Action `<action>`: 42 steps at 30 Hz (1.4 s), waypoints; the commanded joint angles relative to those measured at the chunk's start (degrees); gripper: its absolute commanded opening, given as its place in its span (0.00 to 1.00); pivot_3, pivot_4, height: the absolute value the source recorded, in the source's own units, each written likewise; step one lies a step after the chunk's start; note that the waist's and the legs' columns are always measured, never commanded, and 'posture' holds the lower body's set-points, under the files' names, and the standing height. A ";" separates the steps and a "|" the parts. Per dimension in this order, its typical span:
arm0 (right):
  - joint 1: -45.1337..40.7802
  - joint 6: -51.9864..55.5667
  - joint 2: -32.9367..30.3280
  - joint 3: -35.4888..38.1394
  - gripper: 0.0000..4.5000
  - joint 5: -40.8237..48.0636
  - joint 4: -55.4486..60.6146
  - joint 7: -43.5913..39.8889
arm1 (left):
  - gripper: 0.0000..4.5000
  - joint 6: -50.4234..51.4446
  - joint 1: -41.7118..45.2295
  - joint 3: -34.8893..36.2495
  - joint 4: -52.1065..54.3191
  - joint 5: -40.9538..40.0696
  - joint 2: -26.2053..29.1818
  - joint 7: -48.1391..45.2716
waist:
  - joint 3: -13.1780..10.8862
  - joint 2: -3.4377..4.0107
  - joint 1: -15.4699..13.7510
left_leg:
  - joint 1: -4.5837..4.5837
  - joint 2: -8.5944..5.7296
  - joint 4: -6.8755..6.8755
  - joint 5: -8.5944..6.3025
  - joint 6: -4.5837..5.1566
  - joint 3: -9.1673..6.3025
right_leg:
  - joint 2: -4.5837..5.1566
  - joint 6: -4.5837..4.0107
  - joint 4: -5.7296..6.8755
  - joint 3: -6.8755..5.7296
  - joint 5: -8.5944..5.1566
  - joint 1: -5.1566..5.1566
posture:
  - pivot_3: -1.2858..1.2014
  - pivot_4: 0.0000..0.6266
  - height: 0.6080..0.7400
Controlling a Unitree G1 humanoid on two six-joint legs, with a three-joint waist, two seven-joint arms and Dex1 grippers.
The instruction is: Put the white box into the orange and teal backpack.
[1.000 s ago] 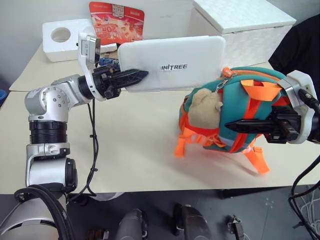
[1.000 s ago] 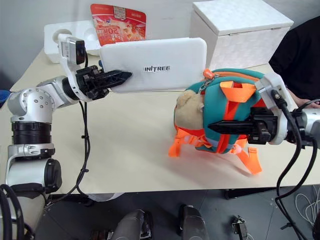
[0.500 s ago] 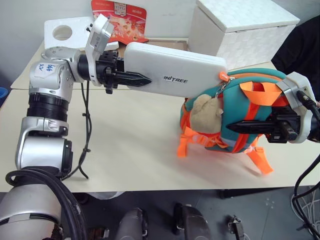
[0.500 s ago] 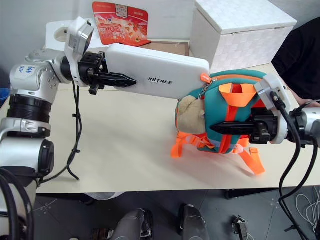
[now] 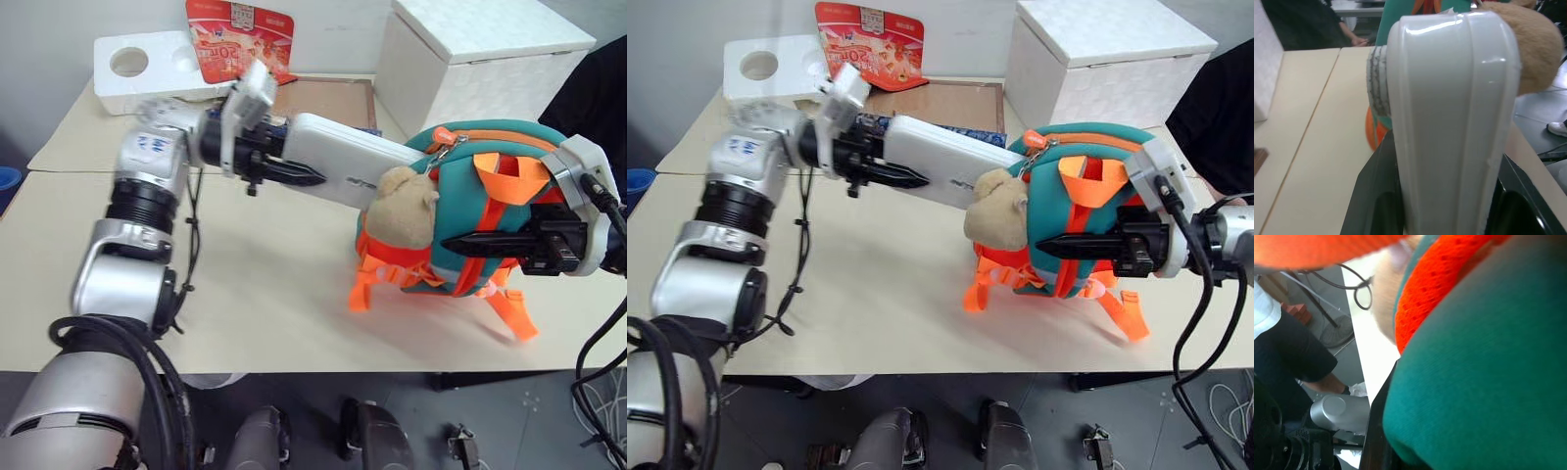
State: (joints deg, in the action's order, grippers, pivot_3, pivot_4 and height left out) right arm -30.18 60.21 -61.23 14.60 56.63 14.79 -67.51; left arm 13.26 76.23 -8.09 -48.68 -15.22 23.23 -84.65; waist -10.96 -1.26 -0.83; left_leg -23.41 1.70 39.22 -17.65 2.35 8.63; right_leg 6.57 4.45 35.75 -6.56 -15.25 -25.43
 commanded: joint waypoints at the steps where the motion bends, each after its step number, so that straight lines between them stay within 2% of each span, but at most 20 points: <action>1: -0.77 -0.38 1.11 -0.21 0.01 1.31 2.68 1.18 | 0.29 -3.61 3.19 -0.17 -1.78 1.48 -6.19 3.01 | 0.00 -0.01 -0.18 | 0.00 0.00 0.00 0.00 0.00 0.00 | 0.00 0.00 0.00 0.00 0.00 0.00 | 0.52 0.24 1.00; 6: -2.07 -0.84 4.20 -1.15 0.01 0.77 3.32 5.18 | 0.29 -6.66 3.65 -1.18 -6.71 5.31 -15.41 9.62 | -0.01 -0.03 -0.17 | 0.02 0.01 0.02 0.01 0.00 0.01 | -0.01 0.02 -0.05 0.02 0.01 -0.01 | 0.52 0.24 1.00; 8: -2.29 -0.56 5.19 -1.04 0.01 0.82 3.52 6.79 | 0.29 -7.58 3.92 -1.24 -8.59 6.82 -17.14 12.12 | -0.01 -0.02 -0.16 | 0.05 0.03 0.02 0.02 -0.01 0.01 | 0.00 0.02 -0.01 0.02 0.01 -0.02 | 0.52 0.24 1.00; 10: -1.72 -0.41 5.75 -0.61 0.00 0.93 4.01 7.93 | 0.45 -8.24 4.17 -0.73 -9.67 7.67 -17.42 13.44 | -0.01 -0.02 -0.04 | 0.06 0.03 0.02 0.04 -0.01 0.00 | 0.01 0.01 0.02 0.03 0.01 -0.02 | 0.52 0.24 1.00; 12: -0.53 -0.16 5.85 0.27 0.00 1.44 4.55 8.57 | 0.56 -6.34 4.58 0.86 -9.51 6.64 -15.96 12.08 | -0.01 -0.02 0.26 | 0.06 0.06 0.02 0.04 -0.01 0.00 | 0.01 0.01 0.03 0.03 0.01 -0.03 | 0.52 0.24 1.00; 16: 2.11 0.18 6.79 2.88 0.00 2.28 4.84 12.38 | 0.82 -0.49 2.54 4.47 -4.94 3.62 -9.43 9.06 | -0.01 -0.02 1.13 | 0.06 0.09 0.00 0.04 -0.03 0.00 | 0.01 0.00 0.03 0.02 0.01 -0.03 | 0.52 0.24 1.00; 18: 3.93 0.46 7.65 4.50 0.00 3.64 5.70 14.40 | 0.96 3.57 -0.88 5.79 0.66 1.19 -5.67 5.27 | -0.01 -0.01 1.20 | 0.08 0.12 -0.02 0.06 -0.06 0.00 | 0.00 0.00 0.07 0.04 0.00 -0.03 | 0.52 0.24 1.00; 19: 5.02 0.45 7.92 4.95 0.00 3.92 6.39 14.99 | 0.99 5.75 -2.74 6.20 4.09 -0.10 -3.78 3.25 | 0.01 0.02 1.10 | 0.10 0.12 -0.03 0.07 -0.07 0.00 | -0.01 -0.03 0.12 0.03 -0.01 -0.03 | 0.52 0.24 1.00; 23: 7.74 -0.69 8.56 4.28 0.00 2.92 8.11 17.09 | 0.99 16.78 -7.98 7.48 17.06 -5.86 3.40 -2.27 | 0.01 0.02 0.93 | 0.10 0.07 -0.03 0.08 -0.09 -0.01 | -0.04 -0.04 0.24 0.04 -0.02 -0.02 | 0.52 0.24 1.00; 26: 7.97 -1.30 9.75 3.94 0.00 2.61 8.26 19.34 | 0.99 24.87 -10.25 8.72 25.87 -10.26 6.38 -1.93 | 0.01 0.01 0.66 | 0.04 -0.01 0.07 0.11 0.01 -0.06 | -0.01 0.02 0.21 0.04 0.02 0.01 | 0.52 0.24 1.00; 30: 8.42 -1.51 11.36 3.67 0.00 2.90 8.92 21.44 | 0.99 34.07 -13.59 10.58 40.54 -15.57 4.03 8.51 | 0.01 0.01 0.61 | 0.05 -0.03 0.08 0.10 0.04 -0.21 | 0.04 0.07 0.20 0.40 0.04 0.20 | 0.52 0.24 1.00; 34: 8.84 -1.32 12.17 2.79 0.00 3.95 10.28 22.02 | 0.99 32.40 -18.75 0.88 52.53 -8.31 1.29 18.80 | 0.01 0.02 0.74 | 0.23 -0.02 0.06 0.10 0.04 -0.24 | 0.01 0.08 0.15 0.44 0.05 0.42 | 0.52 0.24 1.00; 39: 9.00 -1.47 12.52 2.35 0.00 5.25 11.85 22.04 | 0.99 26.25 -22.26 -6.83 53.66 -0.43 -3.02 28.49 | 0.02 0.03 0.89 | 0.30 0.00 0.06 0.12 0.01 -0.21 | -0.02 0.08 0.09 0.48 0.05 0.40 | 0.52 0.24 1.00; 42: 10.29 -2.01 13.16 2.20 0.00 5.45 12.64 22.72 | 0.99 25.01 -23.60 -6.18 54.10 -0.93 -5.99 31.45 | 0.02 0.04 0.83 | 0.33 0.03 0.05 0.12 0.01 -0.20 | -0.01 0.06 0.02 0.48 0.04 0.41 | 0.52 0.24 1.00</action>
State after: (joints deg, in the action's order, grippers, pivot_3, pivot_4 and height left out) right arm -20.51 58.90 -48.60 16.45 60.81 25.15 -45.07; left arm 39.49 52.53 -14.67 3.25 -15.39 18.32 -54.71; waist -10.93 -1.22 0.00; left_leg -23.10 1.73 39.26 -17.53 2.35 8.42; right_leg 6.56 4.50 35.77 -6.08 -15.21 -25.04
